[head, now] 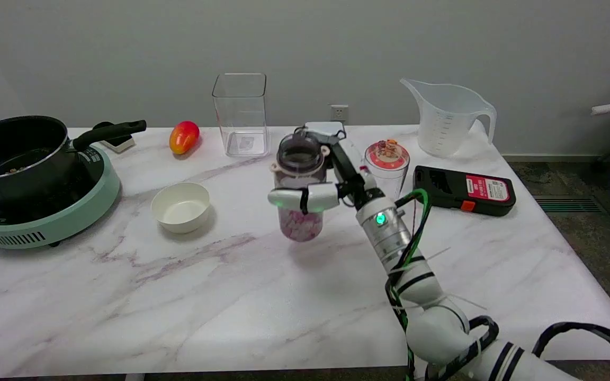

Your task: Pour the contents of the bottle into the measuring cup.

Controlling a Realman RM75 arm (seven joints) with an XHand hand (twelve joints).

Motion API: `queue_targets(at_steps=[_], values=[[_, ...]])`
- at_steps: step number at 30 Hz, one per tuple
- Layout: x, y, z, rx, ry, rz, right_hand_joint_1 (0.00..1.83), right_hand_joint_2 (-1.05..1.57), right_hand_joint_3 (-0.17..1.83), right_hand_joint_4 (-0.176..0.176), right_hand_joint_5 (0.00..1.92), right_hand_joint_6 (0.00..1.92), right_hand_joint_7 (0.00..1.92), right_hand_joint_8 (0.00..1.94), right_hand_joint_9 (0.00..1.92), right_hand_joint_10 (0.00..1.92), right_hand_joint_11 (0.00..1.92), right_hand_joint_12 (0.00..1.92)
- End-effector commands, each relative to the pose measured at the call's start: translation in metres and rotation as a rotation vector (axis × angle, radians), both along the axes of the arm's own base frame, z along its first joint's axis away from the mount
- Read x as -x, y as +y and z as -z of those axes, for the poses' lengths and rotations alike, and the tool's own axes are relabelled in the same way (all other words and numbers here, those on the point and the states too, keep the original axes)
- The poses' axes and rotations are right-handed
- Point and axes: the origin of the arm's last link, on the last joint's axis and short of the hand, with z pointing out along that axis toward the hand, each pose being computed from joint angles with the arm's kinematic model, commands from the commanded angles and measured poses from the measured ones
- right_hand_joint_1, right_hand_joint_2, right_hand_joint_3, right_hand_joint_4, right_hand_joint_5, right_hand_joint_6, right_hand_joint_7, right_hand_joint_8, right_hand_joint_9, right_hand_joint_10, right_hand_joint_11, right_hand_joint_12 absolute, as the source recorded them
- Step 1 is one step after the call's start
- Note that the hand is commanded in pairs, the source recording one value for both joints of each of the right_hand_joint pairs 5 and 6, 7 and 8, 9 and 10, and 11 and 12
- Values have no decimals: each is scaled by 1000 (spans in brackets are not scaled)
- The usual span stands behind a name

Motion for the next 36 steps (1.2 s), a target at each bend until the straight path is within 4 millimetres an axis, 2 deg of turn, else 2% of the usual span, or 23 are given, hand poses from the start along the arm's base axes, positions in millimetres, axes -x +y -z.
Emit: queue_targets(at_steps=[1, 5, 7, 9, 11, 14, 18, 21, 24, 27, 33, 36], values=[[-89, -57, -45, 38, -189, -207, 1331, 773, 723, 0, 1071, 1071, 1404, 1404, 1349, 1349, 1048, 1048], [-119, -70, -29, -33, -222, -209, 1319, 902, 677, 0, 1160, 1160, 1468, 1468, 1413, 1413, 1106, 1106], [-142, -79, -9, -78, -238, -229, 1304, 999, 619, 0, 1215, 1215, 1502, 1502, 1439, 1439, 1130, 1130], [-159, -83, 2, -92, -249, -260, 1276, 1114, 552, 0, 1267, 1267, 1541, 1541, 1476, 1476, 1163, 1163], [-176, -85, 4, -104, -287, -291, 1273, 1133, 551, 0, 1271, 1271, 1545, 1545, 1477, 1477, 1172, 1172], [-208, -82, -21, -83, -268, -348, 1313, 1065, 599, 0, 1239, 1239, 1532, 1532, 1465, 1465, 1170, 1170], [-261, -66, -72, -29, -143, -429, 1331, 1061, 621, 0, 1235, 1235, 1537, 1537, 1477, 1477, 1179, 1179], [-283, -55, -109, -1, -78, -423, 1334, 1056, 627, 0, 1231, 1231, 1540, 1540, 1481, 1481, 1180, 1180], [-290, -40, -149, 68, -4, -402, 1340, 1049, 634, 0, 1224, 1224, 1539, 1539, 1480, 1480, 1177, 1177], [-284, -28, -176, 105, 41, -355, 1347, 1034, 650, 0, 1214, 1214, 1537, 1537, 1479, 1479, 1167, 1167], [-243, -9, -213, 208, -6, -279, 1347, 1044, 646, 0, 1219, 1219, 1544, 1544, 1490, 1490, 1181, 1181], [-226, -2, -223, 247, -13, -244, 1348, 1049, 651, 0, 1222, 1222, 1546, 1546, 1491, 1491, 1169, 1169]])
